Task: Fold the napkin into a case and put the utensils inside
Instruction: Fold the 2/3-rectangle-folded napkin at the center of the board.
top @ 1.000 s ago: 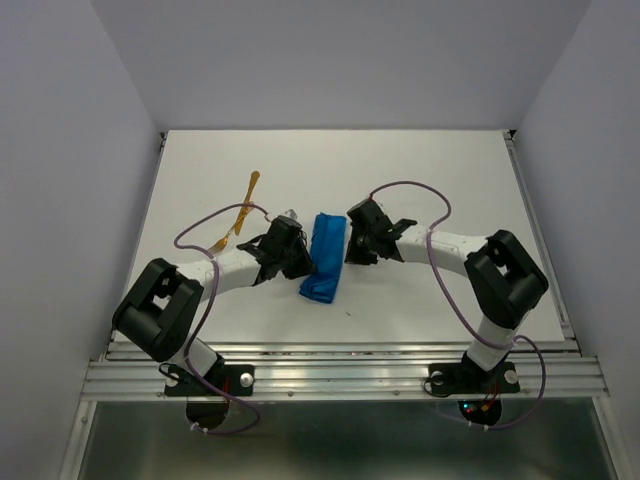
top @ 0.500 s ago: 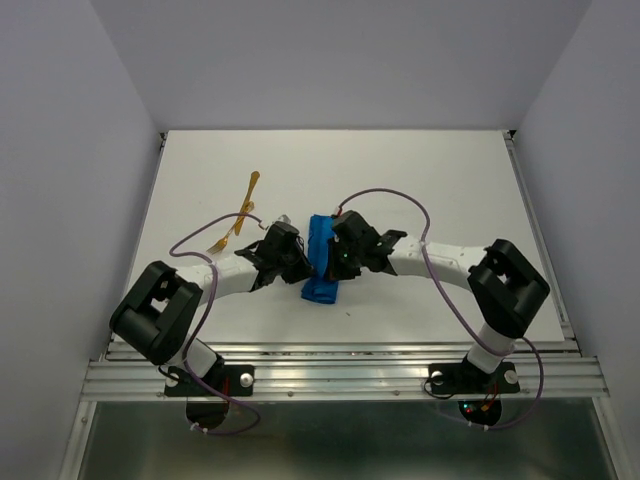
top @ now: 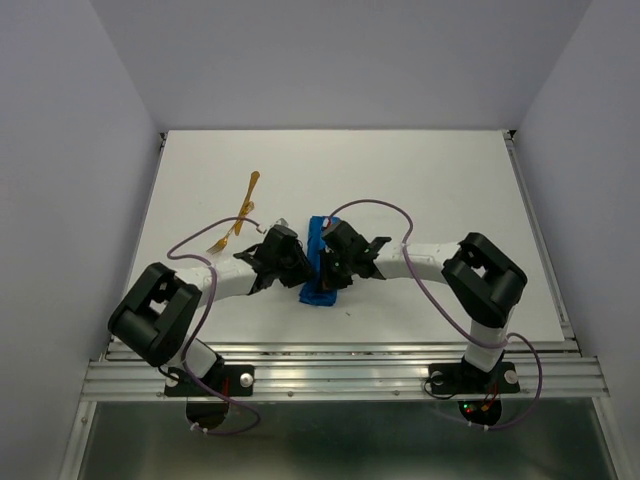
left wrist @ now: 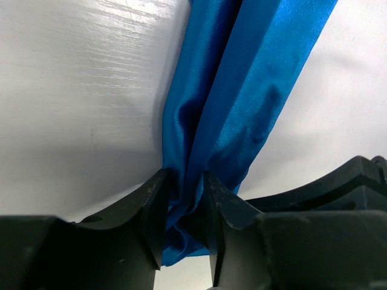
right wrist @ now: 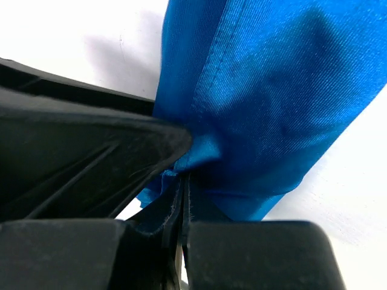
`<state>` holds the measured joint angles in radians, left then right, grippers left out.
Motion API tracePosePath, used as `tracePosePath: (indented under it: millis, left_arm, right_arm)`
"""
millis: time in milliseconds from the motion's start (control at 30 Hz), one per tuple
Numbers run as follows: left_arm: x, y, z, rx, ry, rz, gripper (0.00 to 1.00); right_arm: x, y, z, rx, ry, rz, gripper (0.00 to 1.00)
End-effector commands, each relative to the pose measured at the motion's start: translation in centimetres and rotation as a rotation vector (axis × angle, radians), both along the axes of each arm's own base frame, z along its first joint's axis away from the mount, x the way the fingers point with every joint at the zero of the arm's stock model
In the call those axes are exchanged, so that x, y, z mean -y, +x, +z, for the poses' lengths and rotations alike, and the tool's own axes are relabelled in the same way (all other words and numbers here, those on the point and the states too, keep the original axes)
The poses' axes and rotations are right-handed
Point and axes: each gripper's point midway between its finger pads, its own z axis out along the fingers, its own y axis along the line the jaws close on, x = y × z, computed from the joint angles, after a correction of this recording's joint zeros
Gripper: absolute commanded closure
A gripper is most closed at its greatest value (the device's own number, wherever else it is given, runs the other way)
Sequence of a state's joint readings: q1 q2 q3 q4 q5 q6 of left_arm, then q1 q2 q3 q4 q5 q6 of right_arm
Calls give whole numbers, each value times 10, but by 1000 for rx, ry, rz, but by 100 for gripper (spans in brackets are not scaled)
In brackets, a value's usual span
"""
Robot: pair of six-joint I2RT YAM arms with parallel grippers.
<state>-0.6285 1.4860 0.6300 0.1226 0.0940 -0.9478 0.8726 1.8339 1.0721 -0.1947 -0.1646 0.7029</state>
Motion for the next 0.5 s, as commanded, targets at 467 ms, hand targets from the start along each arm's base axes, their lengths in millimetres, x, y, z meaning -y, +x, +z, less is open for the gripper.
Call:
tracePosePath:
  millis: [467]
  left_arm:
    - [-35, -3, 33, 94, 59, 100, 56]
  right_arm:
    - [7, -7, 5, 121, -16, 189, 99]
